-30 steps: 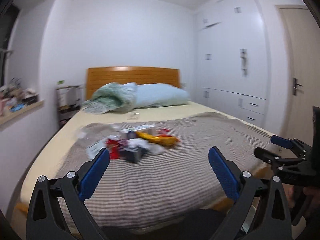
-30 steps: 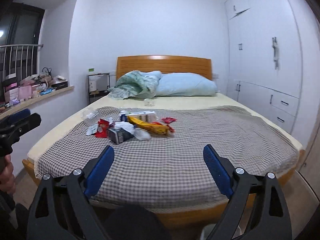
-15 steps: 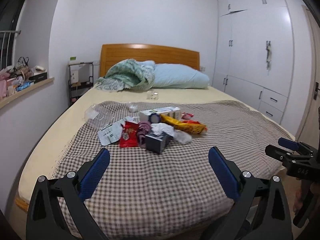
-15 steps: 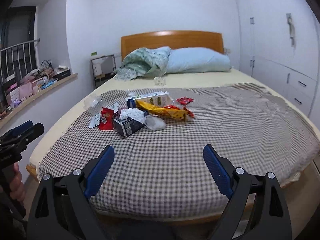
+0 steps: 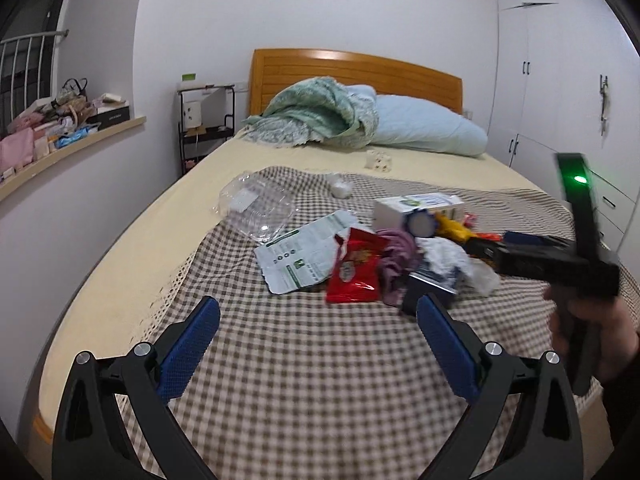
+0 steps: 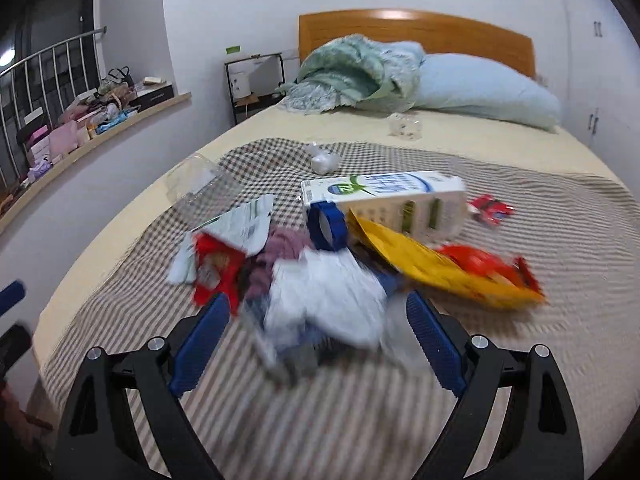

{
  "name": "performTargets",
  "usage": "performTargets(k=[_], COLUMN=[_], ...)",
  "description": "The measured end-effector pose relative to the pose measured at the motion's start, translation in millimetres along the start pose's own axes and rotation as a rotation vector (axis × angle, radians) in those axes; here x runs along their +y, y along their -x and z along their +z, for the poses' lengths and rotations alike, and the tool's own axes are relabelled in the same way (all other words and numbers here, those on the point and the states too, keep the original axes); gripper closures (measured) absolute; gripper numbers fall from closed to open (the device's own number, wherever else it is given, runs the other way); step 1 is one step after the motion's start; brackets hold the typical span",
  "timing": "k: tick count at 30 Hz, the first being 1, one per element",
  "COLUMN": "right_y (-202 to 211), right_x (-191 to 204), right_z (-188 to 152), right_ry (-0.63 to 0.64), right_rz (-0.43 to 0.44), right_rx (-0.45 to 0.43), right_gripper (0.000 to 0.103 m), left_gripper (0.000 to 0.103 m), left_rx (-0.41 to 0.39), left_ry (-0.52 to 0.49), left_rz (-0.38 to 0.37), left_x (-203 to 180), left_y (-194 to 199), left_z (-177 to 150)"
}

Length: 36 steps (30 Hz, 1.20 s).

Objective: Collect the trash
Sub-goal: 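Move both tools back over the trash on the bed, then grasp white tissue with right tool while left tool grasps red wrapper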

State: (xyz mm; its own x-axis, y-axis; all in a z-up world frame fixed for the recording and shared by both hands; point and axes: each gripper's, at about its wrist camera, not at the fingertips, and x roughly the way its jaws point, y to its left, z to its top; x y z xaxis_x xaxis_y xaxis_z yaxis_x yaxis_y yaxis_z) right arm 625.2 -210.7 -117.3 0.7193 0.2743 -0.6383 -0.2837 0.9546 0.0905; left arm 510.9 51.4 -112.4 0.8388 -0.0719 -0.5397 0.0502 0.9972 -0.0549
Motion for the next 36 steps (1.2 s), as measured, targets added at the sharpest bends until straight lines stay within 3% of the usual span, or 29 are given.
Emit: performTargets(k=[2,4,5,6,7,10,13,17,19,21,22,24,29,33,36], right_y=[-28,-52,-60,-56,-51,-13,27,85,99,112,115,120,147,181,211], right_x=[-1,-5,-9,-9,-9,-13,-16,-40,-49,-57,-60,-64,-70,-74,-78], right_z=[7,9,7,6,5,-4,-12,-32,-39,-46,-50,-59,-75,-90,-103], right_ry=[0.005,-0.011,-0.023,-0.021,-0.017,-0.022,0.004,-0.084,-0.117,-0.131,-0.133,-0.13,-0.145,-0.156,-0.172], right_rz=[0.002,0.023,0.009,0.001,0.017,0.073,0.053,0.05,0.054,0.039,0.039,0.027,0.026,0.022,0.014], right_rx=[0.039,0.087,0.123,0.104,0.102,0.072,0.014,-0.044,-0.058,-0.058,-0.05,-0.022,-0.005,-0.041,-0.067], right_gripper=[0.019,0.066,0.069,0.078,0.092,0.094,0.094,0.094,0.094,0.094,0.094,0.094,0.094,0.094,0.094], left_gripper=[0.007,0.007,0.007,0.007,0.007,0.007,0.007,0.009,0.032,0.098,0.102,0.103,0.103,0.103,0.103], left_rx=[0.014,0.025,0.032,0.041,0.062,0.081,0.117,0.189,0.23,0.27,0.295,0.26,0.236,0.28,0.254], left_ry=[-0.004,-0.02,-0.025,-0.032,-0.045,-0.061,-0.051,-0.018,-0.014,0.0,0.011,0.018,0.07,0.136,0.158], left_rz=[-0.006,-0.032,-0.054,-0.074,-0.095,-0.122,-0.165,-0.17,-0.159,-0.168,-0.177,-0.223,-0.231,-0.175,-0.156], left_x=[4,5,5,5,3,-3,-9,-20,-26,-28,-29,-29,-19,-8,-6], left_y=[-16,-34,-43,-51,-68,-100,-138,-184,-201,-206,-203,-178,-103,-71,-52], left_z=[4,8,10,12,17,29,46,59,60,55,52,46,34,19,8])
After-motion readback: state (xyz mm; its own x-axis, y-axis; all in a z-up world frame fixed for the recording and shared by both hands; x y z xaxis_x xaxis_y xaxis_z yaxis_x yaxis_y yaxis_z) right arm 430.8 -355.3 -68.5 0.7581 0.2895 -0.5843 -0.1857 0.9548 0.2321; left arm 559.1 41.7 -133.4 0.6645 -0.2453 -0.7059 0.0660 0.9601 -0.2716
